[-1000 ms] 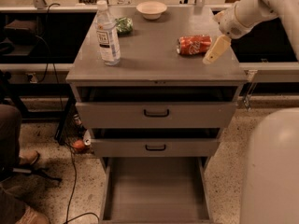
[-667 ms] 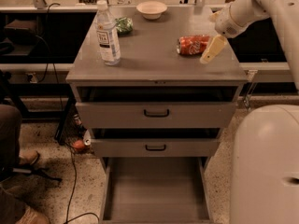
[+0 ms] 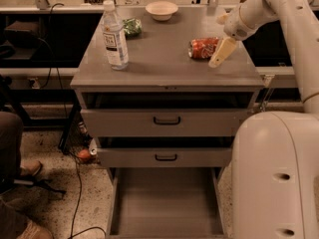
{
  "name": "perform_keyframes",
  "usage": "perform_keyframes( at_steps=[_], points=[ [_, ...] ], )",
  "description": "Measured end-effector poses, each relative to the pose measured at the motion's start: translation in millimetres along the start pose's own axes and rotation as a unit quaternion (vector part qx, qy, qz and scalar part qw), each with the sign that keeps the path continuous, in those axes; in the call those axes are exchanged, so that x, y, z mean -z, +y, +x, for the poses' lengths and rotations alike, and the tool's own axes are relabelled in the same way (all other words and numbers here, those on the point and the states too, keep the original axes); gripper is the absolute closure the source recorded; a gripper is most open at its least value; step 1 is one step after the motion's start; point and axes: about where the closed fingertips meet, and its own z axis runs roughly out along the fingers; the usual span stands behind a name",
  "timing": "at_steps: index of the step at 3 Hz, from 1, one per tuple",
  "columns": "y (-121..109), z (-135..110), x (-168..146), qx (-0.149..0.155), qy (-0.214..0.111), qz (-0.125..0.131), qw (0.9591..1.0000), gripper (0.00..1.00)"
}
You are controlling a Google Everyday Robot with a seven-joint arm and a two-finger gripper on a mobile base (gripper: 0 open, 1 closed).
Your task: Place coke can into bottom drawer
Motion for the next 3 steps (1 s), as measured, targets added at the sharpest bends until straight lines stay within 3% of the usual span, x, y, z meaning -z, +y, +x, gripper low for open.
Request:
perform_keyframes(
  at_steps=[1, 2, 3],
  points=[
    [0, -2, -7, -0.002, -0.011, -0.007, 0.9999, 0.00],
    [3, -2, -14, -0.010, -0.023, -0.016, 0.9996, 0.15],
    [5, 0, -17, -0.018, -0.030, -0.022, 0.9992, 0.38]
  ],
)
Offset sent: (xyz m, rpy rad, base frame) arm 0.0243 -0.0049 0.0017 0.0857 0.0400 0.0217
